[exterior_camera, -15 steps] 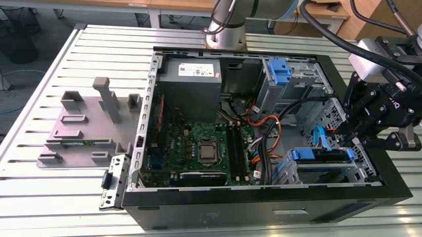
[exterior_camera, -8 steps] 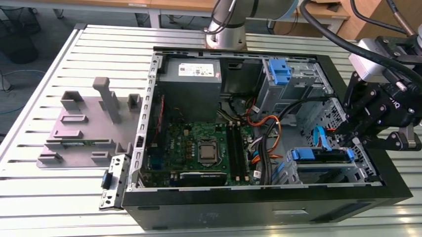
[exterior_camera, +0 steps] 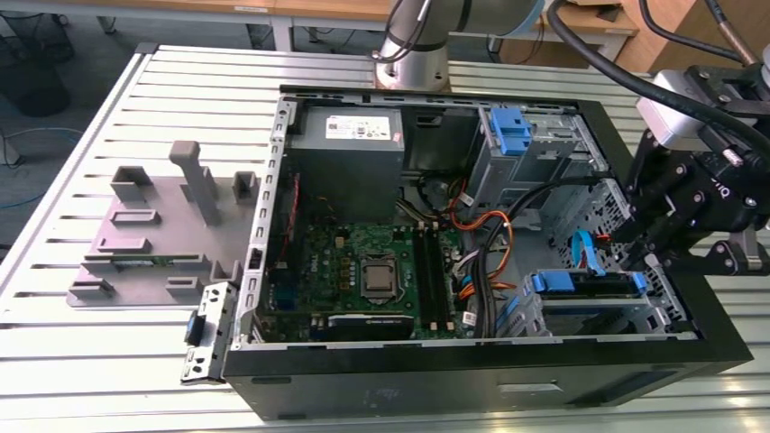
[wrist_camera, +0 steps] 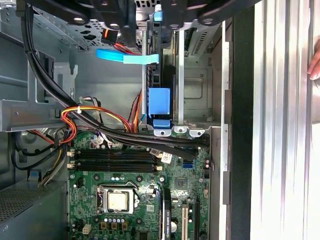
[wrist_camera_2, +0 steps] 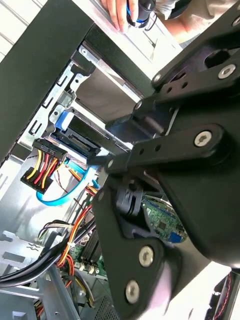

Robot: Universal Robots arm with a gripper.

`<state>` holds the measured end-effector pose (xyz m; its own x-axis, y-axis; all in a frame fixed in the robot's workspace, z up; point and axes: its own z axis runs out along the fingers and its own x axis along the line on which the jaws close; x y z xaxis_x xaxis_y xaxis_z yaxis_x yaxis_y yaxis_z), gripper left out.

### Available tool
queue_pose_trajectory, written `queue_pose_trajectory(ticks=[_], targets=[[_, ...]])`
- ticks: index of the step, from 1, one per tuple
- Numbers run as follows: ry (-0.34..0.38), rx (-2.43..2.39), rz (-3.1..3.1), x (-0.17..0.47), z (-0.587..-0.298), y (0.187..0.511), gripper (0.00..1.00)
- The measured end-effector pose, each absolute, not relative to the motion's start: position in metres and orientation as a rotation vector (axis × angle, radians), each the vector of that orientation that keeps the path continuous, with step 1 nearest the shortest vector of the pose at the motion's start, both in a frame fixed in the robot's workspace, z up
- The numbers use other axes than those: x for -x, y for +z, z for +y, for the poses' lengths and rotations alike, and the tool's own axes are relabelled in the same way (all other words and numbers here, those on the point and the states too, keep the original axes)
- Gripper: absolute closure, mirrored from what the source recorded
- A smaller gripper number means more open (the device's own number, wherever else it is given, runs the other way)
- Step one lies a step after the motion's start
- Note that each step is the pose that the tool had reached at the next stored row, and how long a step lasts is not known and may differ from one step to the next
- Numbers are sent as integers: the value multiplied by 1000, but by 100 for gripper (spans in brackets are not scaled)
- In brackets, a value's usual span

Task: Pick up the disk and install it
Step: 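Insert the second disk wire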

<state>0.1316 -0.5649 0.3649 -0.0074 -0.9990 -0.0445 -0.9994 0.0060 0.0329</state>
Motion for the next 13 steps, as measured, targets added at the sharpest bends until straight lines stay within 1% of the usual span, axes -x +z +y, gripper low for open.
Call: queue_pose_trajectory(ticks=[2, 3, 9, 13], targets=[[86, 2207, 2222, -132, -565, 365, 62], [86, 2207, 2222, -132, -565, 365, 56], [85, 2207, 2222, -132, -564, 365, 56], [86, 2207, 2222, -132, -557, 365, 56]])
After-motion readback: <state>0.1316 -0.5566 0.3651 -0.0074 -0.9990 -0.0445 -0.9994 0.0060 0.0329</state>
